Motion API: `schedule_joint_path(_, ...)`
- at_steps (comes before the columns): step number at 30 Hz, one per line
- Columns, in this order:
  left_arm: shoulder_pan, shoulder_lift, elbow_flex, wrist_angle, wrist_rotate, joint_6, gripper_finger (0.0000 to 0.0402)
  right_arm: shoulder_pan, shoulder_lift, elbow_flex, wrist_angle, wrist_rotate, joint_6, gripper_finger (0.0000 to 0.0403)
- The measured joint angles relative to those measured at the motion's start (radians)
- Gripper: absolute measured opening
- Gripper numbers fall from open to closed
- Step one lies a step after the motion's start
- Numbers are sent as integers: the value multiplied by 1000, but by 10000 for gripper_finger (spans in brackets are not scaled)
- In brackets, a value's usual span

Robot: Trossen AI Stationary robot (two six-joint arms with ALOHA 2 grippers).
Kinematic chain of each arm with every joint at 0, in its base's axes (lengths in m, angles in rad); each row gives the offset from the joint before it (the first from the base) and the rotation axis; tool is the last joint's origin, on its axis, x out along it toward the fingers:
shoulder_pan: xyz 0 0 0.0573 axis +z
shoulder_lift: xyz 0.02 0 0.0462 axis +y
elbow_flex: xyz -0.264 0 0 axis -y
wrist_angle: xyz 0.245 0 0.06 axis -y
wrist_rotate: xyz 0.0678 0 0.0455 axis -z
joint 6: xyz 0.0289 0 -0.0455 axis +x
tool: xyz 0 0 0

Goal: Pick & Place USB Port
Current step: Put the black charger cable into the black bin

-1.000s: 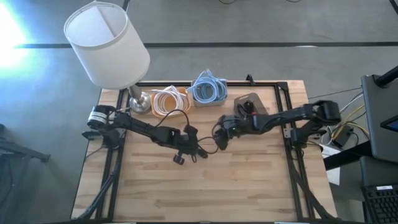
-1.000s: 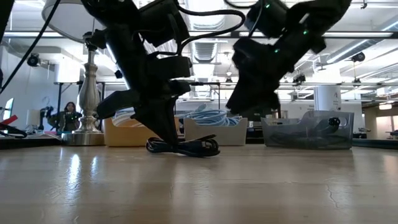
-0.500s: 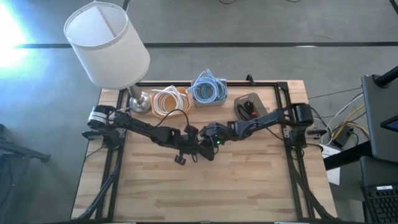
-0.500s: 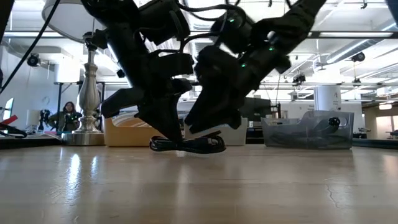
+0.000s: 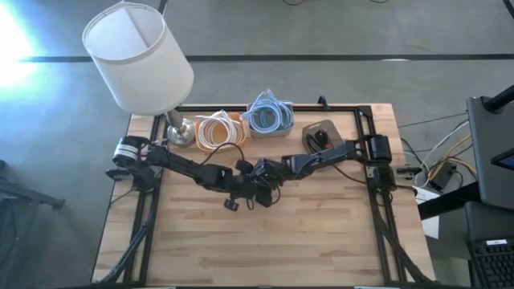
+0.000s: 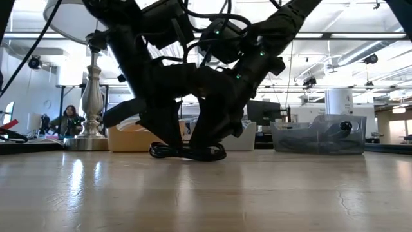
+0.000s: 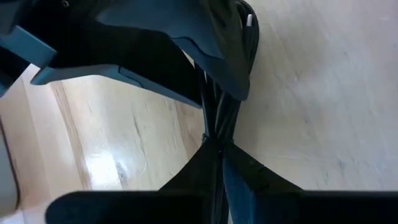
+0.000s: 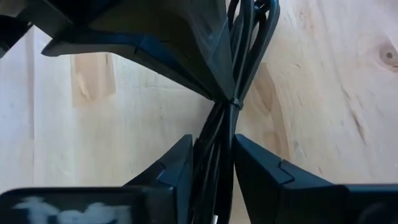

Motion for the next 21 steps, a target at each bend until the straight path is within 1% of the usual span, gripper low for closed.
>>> schedule_joint_path(6, 0, -1, -8, 6, 0, -31, 21, -2, -12, -16, 6, 5, -3, 69)
schedule_joint_path(11, 0, -1, -11, 1, 1, -47, 21, 0, -14, -29, 14, 8, 1, 45)
schedule_joint_path(16, 0, -2, -16, 2, 1, -62, 21, 0, -15, -22, 4, 7, 4, 29)
schedule_joint_path(21, 0, -4, -23, 3, 14, -65, 21, 1, -14, -8, -4, -1, 4, 26)
